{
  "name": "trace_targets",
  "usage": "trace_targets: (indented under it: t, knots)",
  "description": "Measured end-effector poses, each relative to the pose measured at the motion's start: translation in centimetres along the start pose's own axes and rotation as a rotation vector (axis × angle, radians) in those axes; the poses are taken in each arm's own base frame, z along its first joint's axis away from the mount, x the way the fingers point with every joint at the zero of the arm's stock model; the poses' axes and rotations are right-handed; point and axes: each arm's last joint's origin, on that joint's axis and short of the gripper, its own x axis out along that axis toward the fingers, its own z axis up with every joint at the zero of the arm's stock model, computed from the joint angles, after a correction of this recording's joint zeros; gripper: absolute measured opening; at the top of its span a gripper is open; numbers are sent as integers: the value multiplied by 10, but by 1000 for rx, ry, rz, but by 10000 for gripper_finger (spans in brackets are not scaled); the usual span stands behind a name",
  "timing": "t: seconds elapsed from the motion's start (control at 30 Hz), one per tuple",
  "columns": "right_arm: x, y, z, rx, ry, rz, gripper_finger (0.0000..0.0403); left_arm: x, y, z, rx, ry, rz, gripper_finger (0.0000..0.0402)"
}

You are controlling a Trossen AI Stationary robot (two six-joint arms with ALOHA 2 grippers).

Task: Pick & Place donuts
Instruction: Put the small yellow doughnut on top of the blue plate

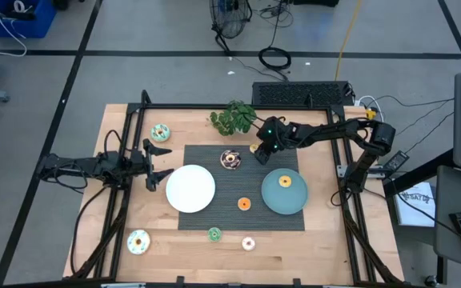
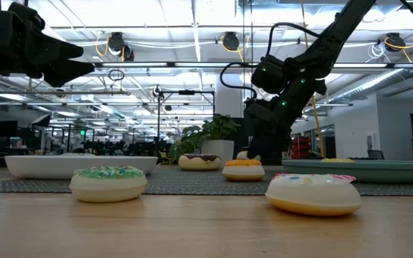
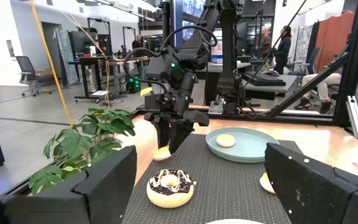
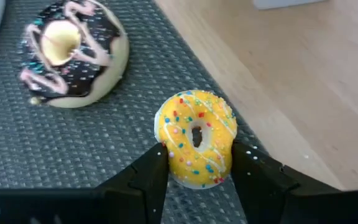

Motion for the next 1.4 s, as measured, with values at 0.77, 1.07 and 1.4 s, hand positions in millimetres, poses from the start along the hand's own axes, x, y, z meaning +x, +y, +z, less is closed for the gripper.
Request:
trace_targets:
  t: [0.77, 1.07, 1.4]
  knots:
    - [4, 70, -4, -188, -129, 179, 155, 0, 0, 0, 0, 0, 0, 349]
    - [3, 110, -18, -283, -138, 275, 155, 0, 0, 0, 0, 0, 0, 349]
    - [-2, 150, -42, -376, -114, 373, 155, 0, 0, 0, 0, 0, 0, 349]
